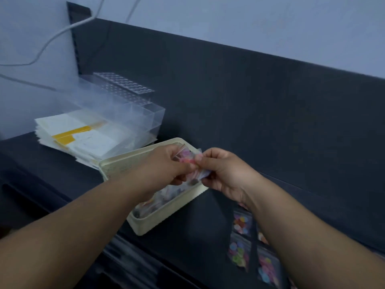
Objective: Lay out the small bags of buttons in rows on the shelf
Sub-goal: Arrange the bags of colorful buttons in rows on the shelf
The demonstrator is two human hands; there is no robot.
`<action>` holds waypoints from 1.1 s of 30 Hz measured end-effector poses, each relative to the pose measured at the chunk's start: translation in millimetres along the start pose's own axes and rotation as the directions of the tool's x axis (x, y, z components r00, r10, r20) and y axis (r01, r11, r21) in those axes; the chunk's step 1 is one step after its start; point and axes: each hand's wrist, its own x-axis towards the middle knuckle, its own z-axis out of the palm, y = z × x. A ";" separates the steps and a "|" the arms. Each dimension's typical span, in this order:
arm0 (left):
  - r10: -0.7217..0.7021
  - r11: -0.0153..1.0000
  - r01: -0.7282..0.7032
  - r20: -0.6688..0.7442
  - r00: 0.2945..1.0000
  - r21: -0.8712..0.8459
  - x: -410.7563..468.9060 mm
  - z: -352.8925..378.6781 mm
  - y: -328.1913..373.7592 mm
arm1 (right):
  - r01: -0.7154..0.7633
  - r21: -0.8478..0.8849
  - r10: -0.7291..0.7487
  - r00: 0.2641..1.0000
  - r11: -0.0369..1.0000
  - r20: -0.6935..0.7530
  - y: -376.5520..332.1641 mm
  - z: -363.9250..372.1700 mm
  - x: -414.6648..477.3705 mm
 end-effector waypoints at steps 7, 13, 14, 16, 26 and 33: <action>-0.045 0.999 0.046 0.065 0.997 -0.018 3.7 65.1 19.9 | -0.058 0.273 0.064 0.998 0.960 -0.011 -4.5 -71.8 -68.9; -0.103 0.993 0.111 0.174 0.979 -0.038 -0.7 129.5 29.2 | -0.018 0.300 0.080 0.977 0.954 -0.195 13.7 -119.3 -118.0; -0.107 0.993 0.116 0.192 0.976 -0.035 -1.9 140.5 30.3 | -0.018 0.280 0.085 0.969 0.960 -0.230 18.0 -126.5 -124.9; -0.109 0.993 0.114 0.226 0.968 -0.012 -4.1 162.0 31.4 | -0.015 0.260 0.090 0.956 0.965 -0.279 26.0 -142.3 -140.5; -0.154 0.986 0.165 0.238 0.959 -0.028 -33.7 255.4 16.7 | -0.018 0.149 0.074 0.920 0.989 -0.386 69.8 -214.1 -214.8; -0.151 0.986 0.164 0.232 0.961 -0.041 -56.3 264.2 24.0 | -0.149 -0.112 0.079 0.877 0.982 -0.474 103.9 -223.2 -252.8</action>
